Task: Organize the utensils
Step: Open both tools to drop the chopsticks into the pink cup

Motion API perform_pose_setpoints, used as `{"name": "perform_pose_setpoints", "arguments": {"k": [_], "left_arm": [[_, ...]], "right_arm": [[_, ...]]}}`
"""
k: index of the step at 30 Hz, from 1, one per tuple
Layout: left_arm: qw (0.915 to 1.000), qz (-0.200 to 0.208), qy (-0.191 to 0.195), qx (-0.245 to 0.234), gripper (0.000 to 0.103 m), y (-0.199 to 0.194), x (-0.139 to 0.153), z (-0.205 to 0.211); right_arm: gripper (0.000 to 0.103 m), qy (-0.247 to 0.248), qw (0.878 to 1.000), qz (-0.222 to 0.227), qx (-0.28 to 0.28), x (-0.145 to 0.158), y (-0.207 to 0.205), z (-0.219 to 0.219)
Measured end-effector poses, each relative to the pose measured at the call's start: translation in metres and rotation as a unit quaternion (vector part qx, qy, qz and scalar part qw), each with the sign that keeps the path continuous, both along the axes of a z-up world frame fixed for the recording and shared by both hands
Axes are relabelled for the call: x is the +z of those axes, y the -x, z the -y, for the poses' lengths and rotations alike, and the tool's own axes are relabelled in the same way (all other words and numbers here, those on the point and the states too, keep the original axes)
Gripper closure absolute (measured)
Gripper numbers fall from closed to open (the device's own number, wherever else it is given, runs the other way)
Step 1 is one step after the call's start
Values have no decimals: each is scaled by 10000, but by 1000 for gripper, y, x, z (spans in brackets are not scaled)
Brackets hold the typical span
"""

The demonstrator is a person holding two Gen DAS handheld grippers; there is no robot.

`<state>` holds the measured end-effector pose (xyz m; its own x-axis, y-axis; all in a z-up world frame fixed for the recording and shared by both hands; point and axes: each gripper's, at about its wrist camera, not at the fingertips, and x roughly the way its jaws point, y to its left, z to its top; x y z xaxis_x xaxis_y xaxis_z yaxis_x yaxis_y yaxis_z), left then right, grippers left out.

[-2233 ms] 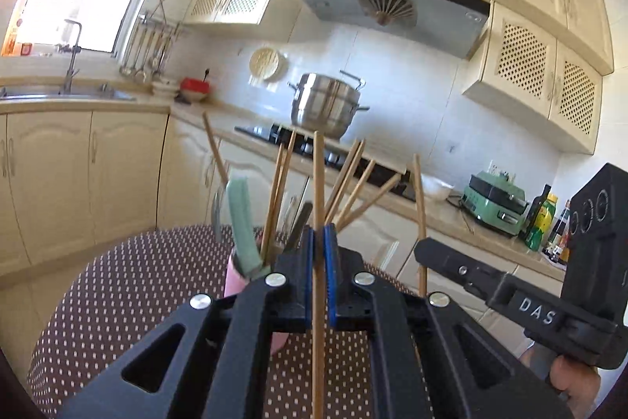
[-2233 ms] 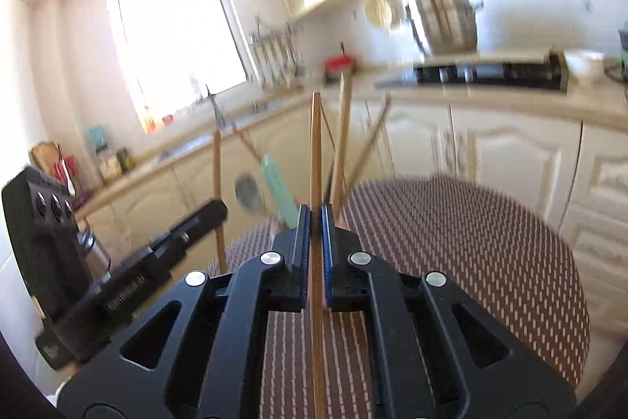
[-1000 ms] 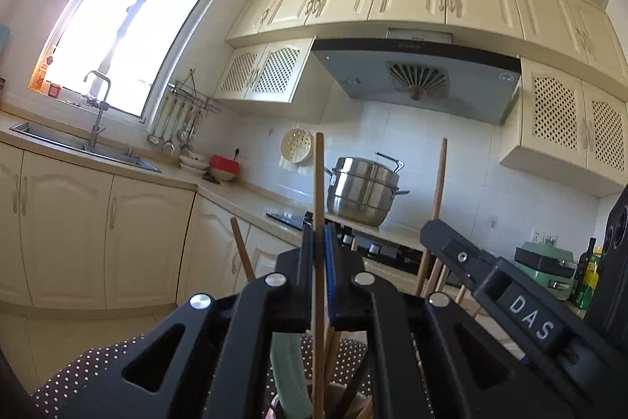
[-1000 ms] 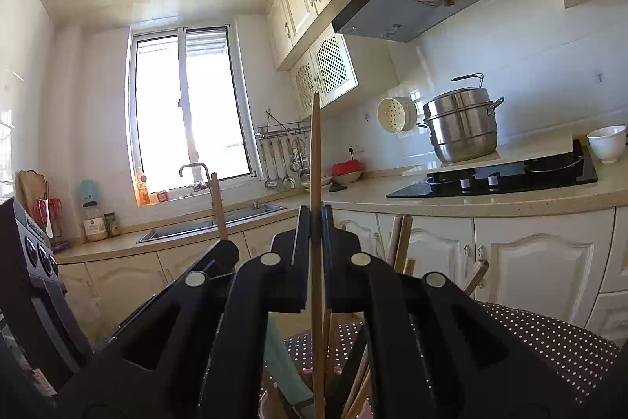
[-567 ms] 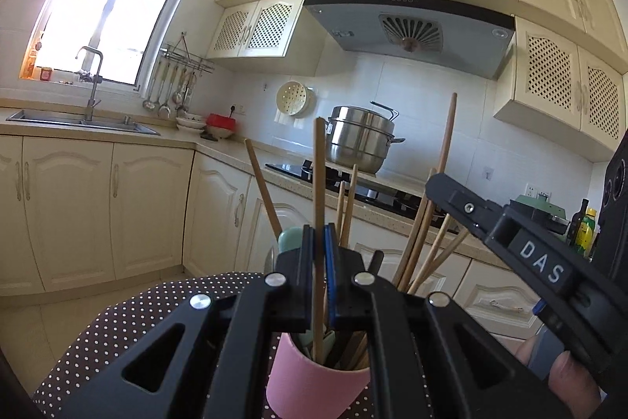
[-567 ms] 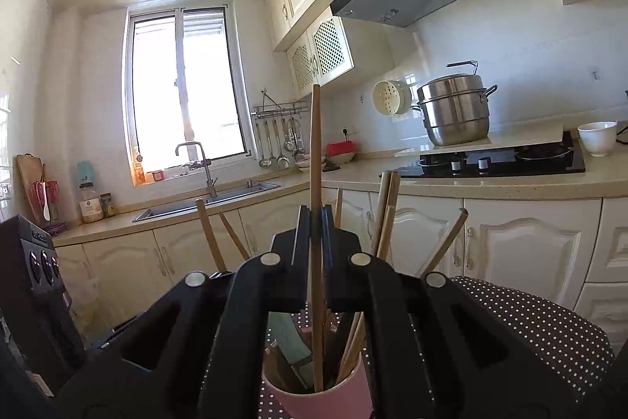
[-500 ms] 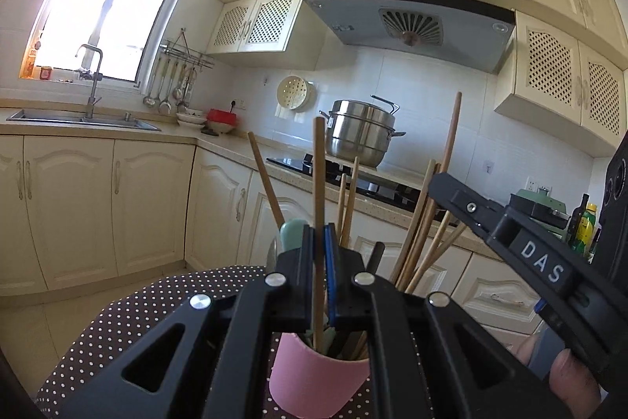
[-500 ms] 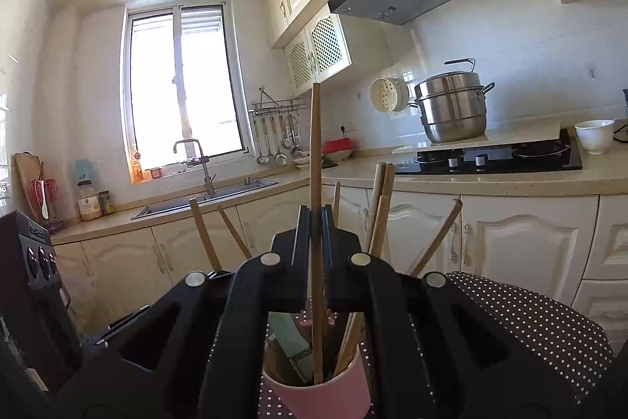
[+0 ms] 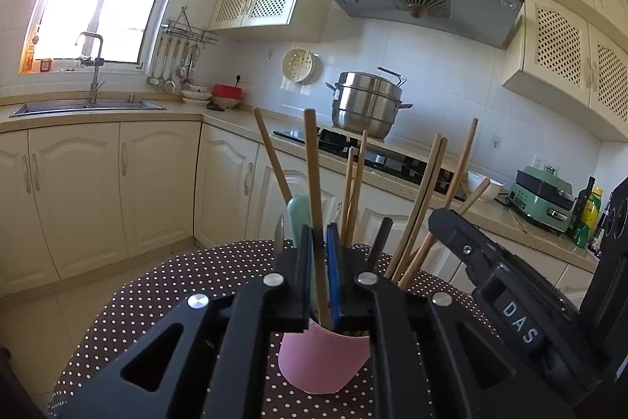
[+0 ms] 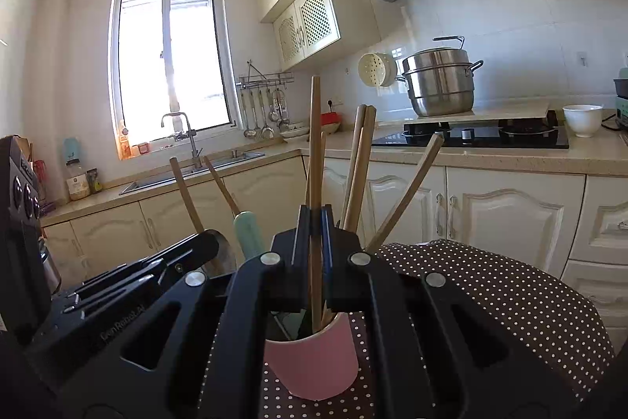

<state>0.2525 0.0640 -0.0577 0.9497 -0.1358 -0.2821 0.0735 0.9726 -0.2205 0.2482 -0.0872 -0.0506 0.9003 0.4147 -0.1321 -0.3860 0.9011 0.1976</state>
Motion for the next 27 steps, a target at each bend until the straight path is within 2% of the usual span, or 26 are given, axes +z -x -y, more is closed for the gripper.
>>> {"name": "perform_pose_setpoints", "arguments": {"k": [2,4,7,10,17,24,27], "left_arm": [[10000,-10,-57,9,68,1,2,2],[9999,-2,-139,-16,63,3,3,3],[9996,-4,-286,57,48,6,5,5],[9996,-63,-277,57,39,8,6,3],[9994,-151,-294,98,29,18,7,-1],[9995,-138,-253,135,24,35,12,-6],[9995,-130,-240,147,22,44,16,-7]], "right_arm": [[97,18,10000,-43,-1,-2,1,0],[97,44,10000,-87,-12,-5,2,0],[97,57,9998,-191,-3,-9,1,-1],[97,88,9996,-286,-4,-13,2,-3],[96,89,9994,-343,55,-10,12,-6],[94,55,9992,-386,57,-3,27,-5],[80,13,9994,-352,39,1,34,-1]]}}
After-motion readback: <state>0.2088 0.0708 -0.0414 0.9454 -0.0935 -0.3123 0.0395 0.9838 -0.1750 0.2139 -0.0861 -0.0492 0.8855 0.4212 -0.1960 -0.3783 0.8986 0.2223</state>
